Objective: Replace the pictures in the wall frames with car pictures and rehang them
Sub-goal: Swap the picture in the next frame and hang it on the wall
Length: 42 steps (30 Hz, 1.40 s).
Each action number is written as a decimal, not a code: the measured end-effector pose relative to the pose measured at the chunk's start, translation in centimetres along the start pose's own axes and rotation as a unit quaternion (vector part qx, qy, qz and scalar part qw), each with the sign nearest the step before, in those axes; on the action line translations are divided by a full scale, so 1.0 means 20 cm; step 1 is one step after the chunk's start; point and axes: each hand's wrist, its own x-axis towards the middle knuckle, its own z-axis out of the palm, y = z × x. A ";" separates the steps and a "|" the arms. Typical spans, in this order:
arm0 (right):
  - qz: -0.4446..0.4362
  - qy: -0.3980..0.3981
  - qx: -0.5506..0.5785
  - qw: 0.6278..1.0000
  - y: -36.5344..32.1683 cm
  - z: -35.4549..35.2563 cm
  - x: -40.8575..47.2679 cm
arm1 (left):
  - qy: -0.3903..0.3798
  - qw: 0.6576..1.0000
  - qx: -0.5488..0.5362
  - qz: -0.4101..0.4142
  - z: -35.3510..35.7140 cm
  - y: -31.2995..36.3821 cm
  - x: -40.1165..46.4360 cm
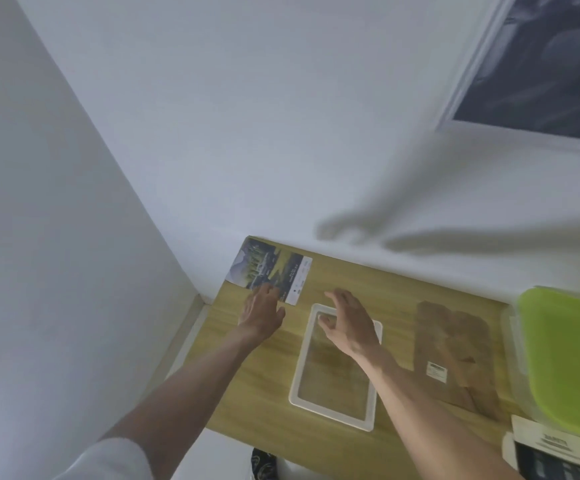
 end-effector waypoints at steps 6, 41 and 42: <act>-0.011 -0.057 -0.043 0.997 -0.26 0.15 0.30 | -0.010 1.000 -0.006 0.008 -0.05 -0.29 0.22; -0.241 0.144 -0.142 0.949 -0.29 0.22 0.32 | 0.153 0.944 0.014 0.291 -0.07 -0.48 0.16; -0.238 0.150 -0.132 0.950 -0.32 0.20 0.30 | 0.143 0.951 -0.032 0.272 -0.11 -0.43 0.14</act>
